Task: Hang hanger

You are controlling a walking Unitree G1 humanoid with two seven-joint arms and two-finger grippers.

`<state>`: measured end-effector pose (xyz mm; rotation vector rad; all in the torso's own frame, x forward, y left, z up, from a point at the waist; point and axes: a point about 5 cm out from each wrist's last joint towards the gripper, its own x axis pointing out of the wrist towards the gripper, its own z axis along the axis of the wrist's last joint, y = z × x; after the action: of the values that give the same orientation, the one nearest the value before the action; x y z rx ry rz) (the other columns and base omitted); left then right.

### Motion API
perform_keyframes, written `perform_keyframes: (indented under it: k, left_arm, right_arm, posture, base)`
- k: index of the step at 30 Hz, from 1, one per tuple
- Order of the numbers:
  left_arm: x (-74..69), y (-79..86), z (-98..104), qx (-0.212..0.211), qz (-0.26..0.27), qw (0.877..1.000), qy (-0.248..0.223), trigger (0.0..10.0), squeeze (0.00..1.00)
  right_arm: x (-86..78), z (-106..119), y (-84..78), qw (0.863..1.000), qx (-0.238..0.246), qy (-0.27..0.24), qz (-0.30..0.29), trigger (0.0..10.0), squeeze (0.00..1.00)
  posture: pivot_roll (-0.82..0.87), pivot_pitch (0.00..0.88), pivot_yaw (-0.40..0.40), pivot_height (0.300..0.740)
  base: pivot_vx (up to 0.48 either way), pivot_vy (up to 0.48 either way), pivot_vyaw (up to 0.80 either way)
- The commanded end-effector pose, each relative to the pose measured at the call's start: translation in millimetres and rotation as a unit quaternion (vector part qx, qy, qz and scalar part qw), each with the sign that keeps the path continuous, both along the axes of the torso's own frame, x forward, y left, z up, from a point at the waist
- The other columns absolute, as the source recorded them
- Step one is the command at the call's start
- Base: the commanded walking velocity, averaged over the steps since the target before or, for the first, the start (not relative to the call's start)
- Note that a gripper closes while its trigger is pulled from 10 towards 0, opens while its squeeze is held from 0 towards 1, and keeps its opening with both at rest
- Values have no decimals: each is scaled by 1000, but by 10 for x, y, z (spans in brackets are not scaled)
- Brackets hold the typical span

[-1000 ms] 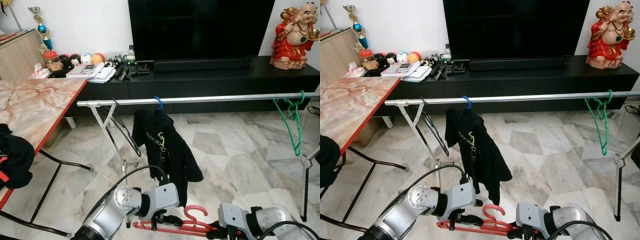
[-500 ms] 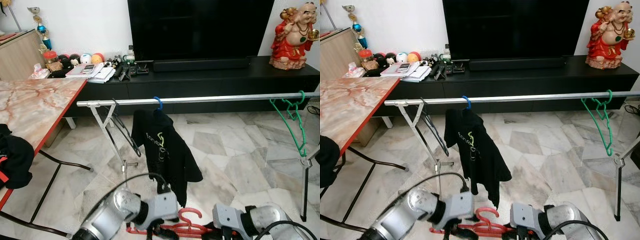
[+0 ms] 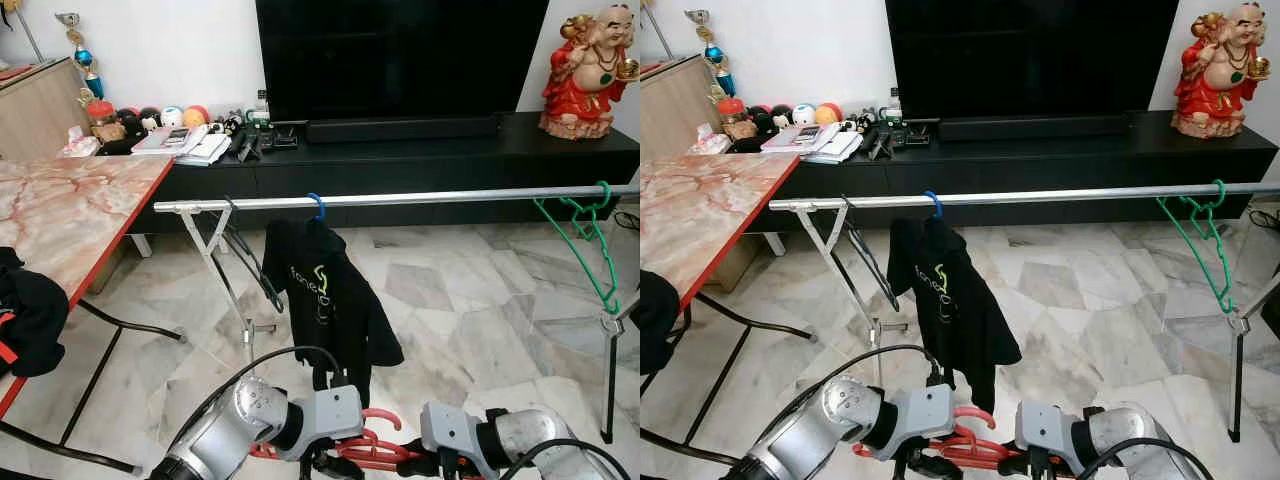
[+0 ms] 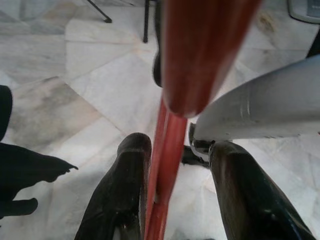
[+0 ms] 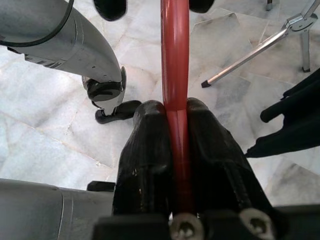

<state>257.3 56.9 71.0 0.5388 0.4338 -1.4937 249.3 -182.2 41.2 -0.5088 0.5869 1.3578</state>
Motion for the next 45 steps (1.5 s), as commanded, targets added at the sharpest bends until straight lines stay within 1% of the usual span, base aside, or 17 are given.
perform_keyframes:
  k: [1,7,8,9,10,11,23,37,45]
  left_arm:
    - [-10,-17,-52,12,-2,1000,-1,10000,0]
    - [-14,-3,-89,16,0,1000,3,10000,0]
    - [-19,2,-95,18,-1,1000,4,9333,0]
    - [-22,5,-100,20,-2,1000,4,9333,0]
    - [-20,16,-117,26,-2,1000,1,2471,0]
    - [-18,25,-137,32,0,999,-3,0,0]
    - [-9,-3,-171,23,4,1000,0,0,0]
    - [5,35,-144,3,10,1000,10,0,0]
    - [-15,92,-133,-5,7,1000,27,0,0]
  right_arm:
    - [103,177,124,999,33,-38,15,10000,0]
    - [105,175,122,999,31,-37,14,10000,0]
    - [106,177,122,999,31,-38,14,10000,0]
    - [106,178,123,999,31,-39,15,10000,0]
    - [113,190,126,998,35,-40,13,10000,0]
    - [124,209,130,998,41,-42,10,10000,0]
    - [164,294,119,997,66,-47,-3,10000,0]
    - [160,280,100,997,67,-45,-7,10000,0]
    - [185,266,38,997,65,-44,-26,10000,0]
  posture:
    - [73,0,17,740]
    - [71,0,16,740]
    - [71,0,17,740]
    - [70,0,18,740]
    - [69,0,19,740]
    - [66,0,18,740]
    - [52,0,20,740]
    - [54,0,20,740]
    - [54,0,20,740]
  base:
    - [0,0,0]
    - [0,0,0]
    - [0,0,0]
    - [0,0,0]
    - [0,0,0]
    - [0,0,0]
    - [0,0,0]
    - [0,0,0]
    - [0,0,0]
